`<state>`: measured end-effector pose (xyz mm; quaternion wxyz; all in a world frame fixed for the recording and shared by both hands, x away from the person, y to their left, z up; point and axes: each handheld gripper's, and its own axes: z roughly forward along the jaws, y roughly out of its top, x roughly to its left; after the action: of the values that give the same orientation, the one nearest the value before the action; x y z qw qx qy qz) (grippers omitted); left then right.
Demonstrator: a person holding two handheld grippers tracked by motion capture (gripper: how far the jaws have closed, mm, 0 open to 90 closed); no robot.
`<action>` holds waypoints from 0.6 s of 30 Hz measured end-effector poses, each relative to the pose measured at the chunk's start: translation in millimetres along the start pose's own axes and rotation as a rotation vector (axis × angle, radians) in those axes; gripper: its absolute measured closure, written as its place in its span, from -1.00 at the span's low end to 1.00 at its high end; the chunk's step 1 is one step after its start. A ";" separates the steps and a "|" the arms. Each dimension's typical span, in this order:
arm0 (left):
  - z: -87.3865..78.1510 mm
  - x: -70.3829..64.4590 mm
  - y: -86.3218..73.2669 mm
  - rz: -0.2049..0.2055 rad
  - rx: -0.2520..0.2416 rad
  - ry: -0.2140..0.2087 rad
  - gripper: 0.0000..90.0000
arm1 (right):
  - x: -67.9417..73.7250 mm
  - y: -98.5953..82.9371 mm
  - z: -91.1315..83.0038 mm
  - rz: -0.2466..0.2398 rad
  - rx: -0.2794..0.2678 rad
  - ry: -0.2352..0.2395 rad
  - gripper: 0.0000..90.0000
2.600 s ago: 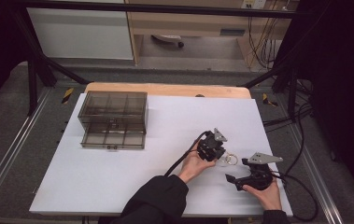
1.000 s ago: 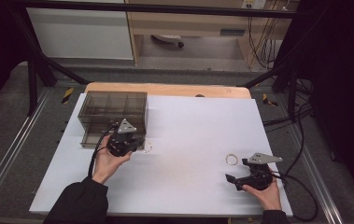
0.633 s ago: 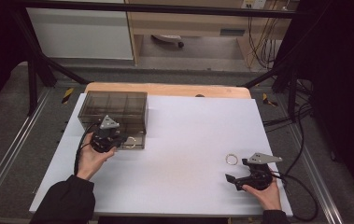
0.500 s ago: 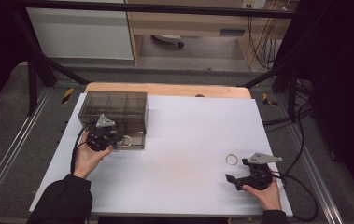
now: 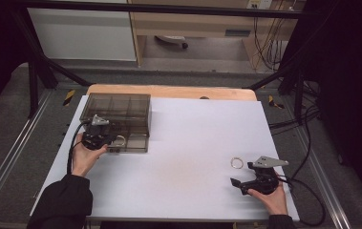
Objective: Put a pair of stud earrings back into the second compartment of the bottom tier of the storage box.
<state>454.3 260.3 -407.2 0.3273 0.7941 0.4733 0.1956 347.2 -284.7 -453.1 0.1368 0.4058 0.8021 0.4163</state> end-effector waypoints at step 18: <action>16.4 2.2 -3.6 -0.013 0.048 0.021 0.88 | 0.0 -0.1 -0.1 0.000 -0.002 -0.001 -0.99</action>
<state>463.3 257.9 -421.4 0.3046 0.7965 0.4864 0.1904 347.1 -284.8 -453.1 0.1377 0.4057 0.8017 0.4169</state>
